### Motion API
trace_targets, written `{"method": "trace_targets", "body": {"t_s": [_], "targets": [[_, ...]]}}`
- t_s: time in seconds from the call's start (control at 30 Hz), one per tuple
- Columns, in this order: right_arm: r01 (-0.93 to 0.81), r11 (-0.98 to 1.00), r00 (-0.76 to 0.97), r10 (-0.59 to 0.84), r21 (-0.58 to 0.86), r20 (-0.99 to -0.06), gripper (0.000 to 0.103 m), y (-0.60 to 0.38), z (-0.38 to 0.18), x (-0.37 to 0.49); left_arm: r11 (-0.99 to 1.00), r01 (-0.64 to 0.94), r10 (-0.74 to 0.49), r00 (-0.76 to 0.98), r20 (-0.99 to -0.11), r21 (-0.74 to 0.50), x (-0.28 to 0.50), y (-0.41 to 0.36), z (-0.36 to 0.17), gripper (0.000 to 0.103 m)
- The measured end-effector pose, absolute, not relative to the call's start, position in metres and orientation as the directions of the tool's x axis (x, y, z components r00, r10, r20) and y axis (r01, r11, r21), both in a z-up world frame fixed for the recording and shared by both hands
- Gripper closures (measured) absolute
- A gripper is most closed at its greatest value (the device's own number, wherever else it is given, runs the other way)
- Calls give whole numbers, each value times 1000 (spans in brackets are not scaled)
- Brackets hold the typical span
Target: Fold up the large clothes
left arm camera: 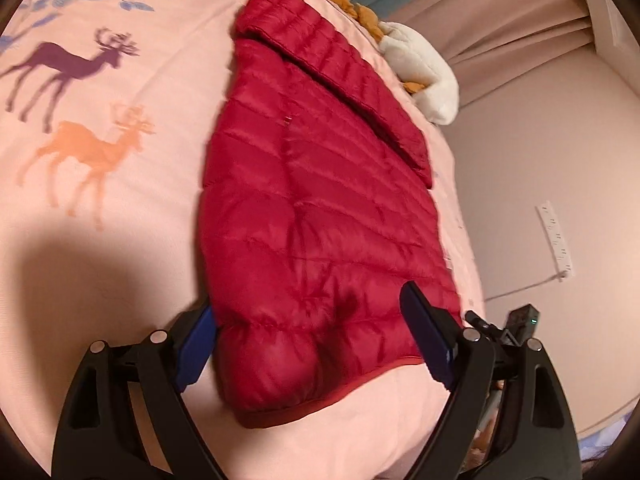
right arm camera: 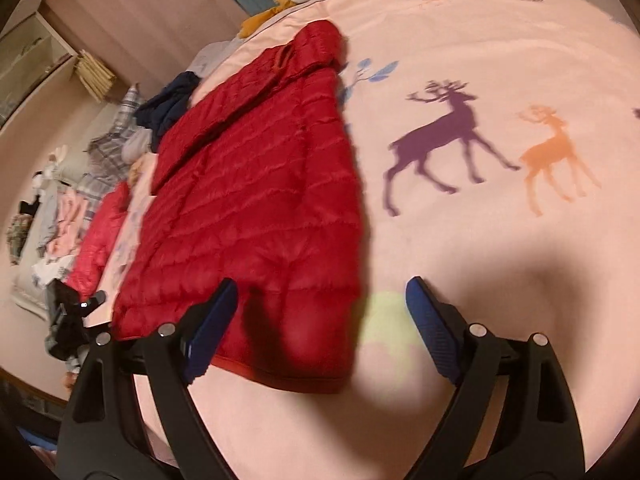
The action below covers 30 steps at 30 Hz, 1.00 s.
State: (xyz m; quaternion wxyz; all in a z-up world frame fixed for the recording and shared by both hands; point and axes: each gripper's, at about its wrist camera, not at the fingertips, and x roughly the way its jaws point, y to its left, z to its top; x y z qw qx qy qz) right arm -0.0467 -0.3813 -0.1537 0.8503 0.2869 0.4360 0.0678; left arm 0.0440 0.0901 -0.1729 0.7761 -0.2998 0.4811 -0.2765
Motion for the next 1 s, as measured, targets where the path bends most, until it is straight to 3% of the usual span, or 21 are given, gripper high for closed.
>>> {"method": "trace_targets", "body": {"t_s": [0.13,0.47,0.63,0.77,0.93,1.0], "targets": [[113,810,605,403,575,-687,16,-372,-155,-33,641,144,-741,371,-559,-754,48,82,-174,17],[100,766,593,467,636,-656,42,-365,-159,-33,586,160,-786,351,-509,-794,37,75,-172,17],[107,747,604,475,656,-640,43,-368,-162,-40,596,145,-775,360,-519,-790,40,76,-176,23],[110,767,610,450,632,-652,46,-363,-161,-37,610,136,-765,358,-536,-780,46,72,-178,34],[123,780,620,423,614,-661,59,-360,-161,-38,649,125,-734,363,-574,-750,47,66,-176,55],[123,783,624,417,610,-661,64,-359,-160,-40,681,114,-704,373,-604,-723,46,65,-175,68]]}}
